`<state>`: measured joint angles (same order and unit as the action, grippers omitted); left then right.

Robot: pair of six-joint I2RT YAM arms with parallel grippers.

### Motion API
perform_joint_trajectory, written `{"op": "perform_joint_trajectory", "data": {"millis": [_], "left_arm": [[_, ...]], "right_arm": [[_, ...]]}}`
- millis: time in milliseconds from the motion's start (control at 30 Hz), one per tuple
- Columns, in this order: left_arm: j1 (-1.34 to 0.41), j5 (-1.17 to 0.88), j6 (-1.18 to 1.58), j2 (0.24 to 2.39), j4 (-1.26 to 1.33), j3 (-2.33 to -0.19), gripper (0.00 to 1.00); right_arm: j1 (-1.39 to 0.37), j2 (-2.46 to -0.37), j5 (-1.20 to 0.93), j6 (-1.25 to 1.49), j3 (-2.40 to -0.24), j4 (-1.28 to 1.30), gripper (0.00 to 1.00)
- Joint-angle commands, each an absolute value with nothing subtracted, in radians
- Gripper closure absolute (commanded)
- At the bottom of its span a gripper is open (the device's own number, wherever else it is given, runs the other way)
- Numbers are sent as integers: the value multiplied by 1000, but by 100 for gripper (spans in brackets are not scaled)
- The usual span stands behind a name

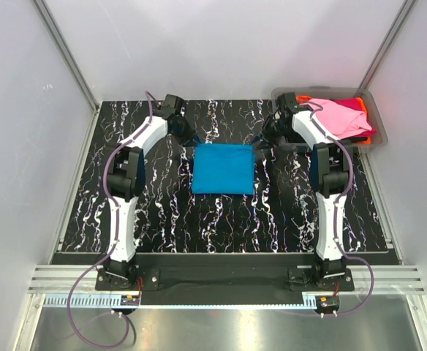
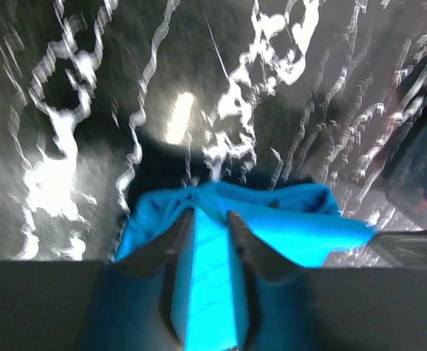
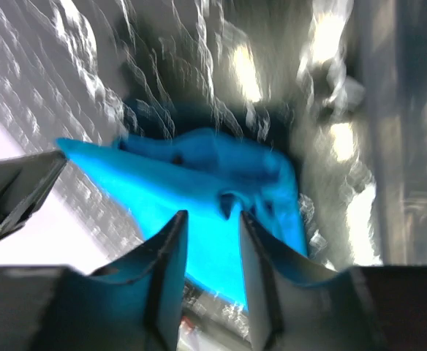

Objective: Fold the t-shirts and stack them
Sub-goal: Fold the tshirt

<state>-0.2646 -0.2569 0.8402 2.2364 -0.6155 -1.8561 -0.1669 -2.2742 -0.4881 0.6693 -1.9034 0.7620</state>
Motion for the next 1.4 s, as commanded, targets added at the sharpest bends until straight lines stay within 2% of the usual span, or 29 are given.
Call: {"op": "perform_joint_trajectory", "data": {"millis": [0, 100, 133, 200, 467, 600, 733, 967, 1367], "left_arm": [[-227, -225, 706, 2281, -678, -2032, 66], [-224, -198, 628, 2223, -724, -2091, 58], [-225, -193, 617, 2194, -723, -2054, 51], [-229, -187, 585, 2093, -721, -2005, 47], [-294, -270, 531, 1839, -623, -1626, 46], [-328, -264, 535, 1740, -578, -1478, 46], [-347, -291, 560, 1675, -545, -1373, 46], [-347, -304, 537, 1677, -543, -1327, 47], [-336, -305, 472, 1703, -552, -1266, 43]], "right_arm": [[-140, -2359, -329, 536, -2153, 907, 57], [-138, -2402, -190, 437, -2357, 1031, 50], [-140, -2393, -178, 414, -2373, 1069, 50], [-152, -2318, -181, 403, -2327, 1063, 50], [-258, -2065, -256, 371, -1933, 911, 46], [-273, -2051, -287, 377, -1844, 848, 47], [-275, -2117, -291, 373, -1867, 845, 47], [-275, -2241, -268, 327, -1980, 841, 47], [-275, -2368, -273, 344, -2126, 867, 55]]}}
